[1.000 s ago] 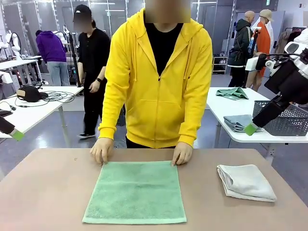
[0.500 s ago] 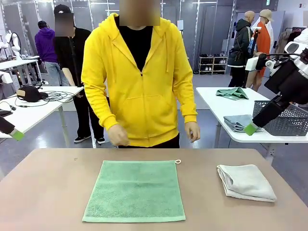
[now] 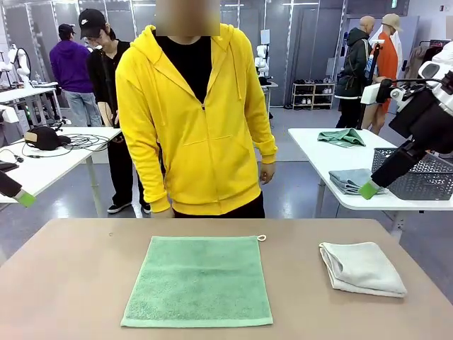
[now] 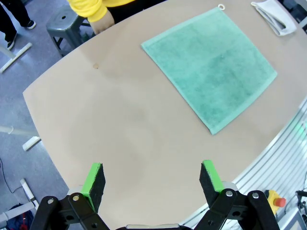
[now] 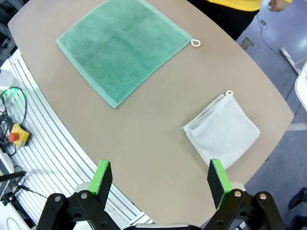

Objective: Fold the towels and place them in the basket.
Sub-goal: When a person lays out a Towel with hook on the table, fold it in half twice.

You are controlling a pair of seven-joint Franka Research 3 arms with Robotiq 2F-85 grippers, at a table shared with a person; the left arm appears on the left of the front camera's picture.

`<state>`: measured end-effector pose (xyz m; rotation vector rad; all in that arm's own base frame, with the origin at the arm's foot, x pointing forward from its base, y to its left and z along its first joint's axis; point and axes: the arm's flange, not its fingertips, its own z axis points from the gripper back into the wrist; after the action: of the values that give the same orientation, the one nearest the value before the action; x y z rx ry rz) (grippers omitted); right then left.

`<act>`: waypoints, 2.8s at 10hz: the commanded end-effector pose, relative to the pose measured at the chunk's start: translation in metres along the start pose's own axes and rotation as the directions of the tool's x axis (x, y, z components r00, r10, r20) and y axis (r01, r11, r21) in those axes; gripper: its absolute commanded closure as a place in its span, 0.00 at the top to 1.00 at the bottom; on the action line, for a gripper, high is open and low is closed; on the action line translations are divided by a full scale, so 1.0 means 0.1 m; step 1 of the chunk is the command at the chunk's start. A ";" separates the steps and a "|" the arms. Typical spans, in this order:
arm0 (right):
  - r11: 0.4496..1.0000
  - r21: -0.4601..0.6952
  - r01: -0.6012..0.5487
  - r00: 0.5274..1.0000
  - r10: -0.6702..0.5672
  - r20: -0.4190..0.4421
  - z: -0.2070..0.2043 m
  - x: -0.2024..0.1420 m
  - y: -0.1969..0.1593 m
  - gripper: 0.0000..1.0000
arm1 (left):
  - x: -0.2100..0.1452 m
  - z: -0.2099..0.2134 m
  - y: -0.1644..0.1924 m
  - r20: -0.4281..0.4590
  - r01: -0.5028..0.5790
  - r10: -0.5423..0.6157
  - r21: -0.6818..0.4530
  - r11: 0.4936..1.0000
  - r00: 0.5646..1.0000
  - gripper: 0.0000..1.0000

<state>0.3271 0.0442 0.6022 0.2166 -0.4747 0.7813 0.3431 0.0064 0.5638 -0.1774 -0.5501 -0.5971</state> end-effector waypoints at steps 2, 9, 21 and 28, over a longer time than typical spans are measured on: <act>1.000 -0.003 0.004 1.000 -0.004 0.000 0.01 0.03 -0.02 1.00 | 0.01 0.01 0.00 0.002 0.002 -0.002 -0.001 1.000 1.000 1.00; 0.810 0.171 -0.561 0.784 0.586 -0.204 -0.63 0.28 1.46 1.00 | -0.06 -0.40 -1.33 -0.081 0.589 -0.612 -0.201 0.783 0.786 1.00; 0.797 0.196 -0.571 0.727 0.602 -0.329 -1.72 0.11 1.90 0.98 | 0.07 -0.97 -1.86 -0.168 0.667 -0.726 -0.300 0.682 0.667 1.00; 0.748 0.280 -0.602 0.711 0.661 -0.238 -2.30 0.02 1.82 0.99 | -0.08 -1.69 -1.95 -0.134 0.715 -0.791 -0.357 0.601 0.597 1.00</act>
<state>0.2759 0.2623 0.4274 0.0222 -0.1322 1.4929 0.3043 -0.2002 0.4457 -0.0742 -0.2206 -1.5141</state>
